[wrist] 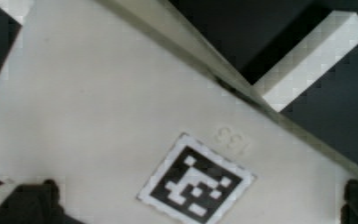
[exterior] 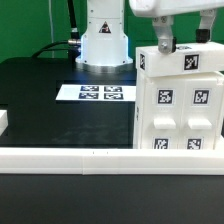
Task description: Assemble cabinet
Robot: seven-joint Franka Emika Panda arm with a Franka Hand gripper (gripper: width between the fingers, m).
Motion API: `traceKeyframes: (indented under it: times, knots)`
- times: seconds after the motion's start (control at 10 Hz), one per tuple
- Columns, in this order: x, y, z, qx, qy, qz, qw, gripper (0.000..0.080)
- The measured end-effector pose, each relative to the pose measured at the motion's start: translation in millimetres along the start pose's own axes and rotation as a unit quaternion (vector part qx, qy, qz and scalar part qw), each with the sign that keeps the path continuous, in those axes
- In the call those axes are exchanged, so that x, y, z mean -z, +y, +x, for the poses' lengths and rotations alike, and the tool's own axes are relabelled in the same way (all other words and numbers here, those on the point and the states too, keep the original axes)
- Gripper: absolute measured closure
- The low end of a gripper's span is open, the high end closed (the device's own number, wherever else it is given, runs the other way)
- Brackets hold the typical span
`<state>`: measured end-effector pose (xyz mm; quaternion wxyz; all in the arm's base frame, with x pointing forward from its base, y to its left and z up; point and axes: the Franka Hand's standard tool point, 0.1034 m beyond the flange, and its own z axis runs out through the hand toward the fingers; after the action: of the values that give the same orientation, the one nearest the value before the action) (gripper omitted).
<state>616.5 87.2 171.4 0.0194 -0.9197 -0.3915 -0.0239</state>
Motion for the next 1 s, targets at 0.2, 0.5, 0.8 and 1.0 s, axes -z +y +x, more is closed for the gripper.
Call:
traceKeyframes:
  times: [0.2, 0.5, 0.8, 1.0]
  knots:
    - [-0.4, 0.9, 1.4, 0.089, -0.011, -0.010, 0.996, 0.0002]
    - [0.4, 4.1, 0.8, 0.205, -0.021, -0.020, 0.978, 0.0002]
    - [0.6, 3.6, -4.2, 0.295, -0.047, -0.019, 0.954, 0.0002]
    - [0.9, 7.6, -7.4, 0.330, -0.048, -0.019, 0.942, 0.0002]
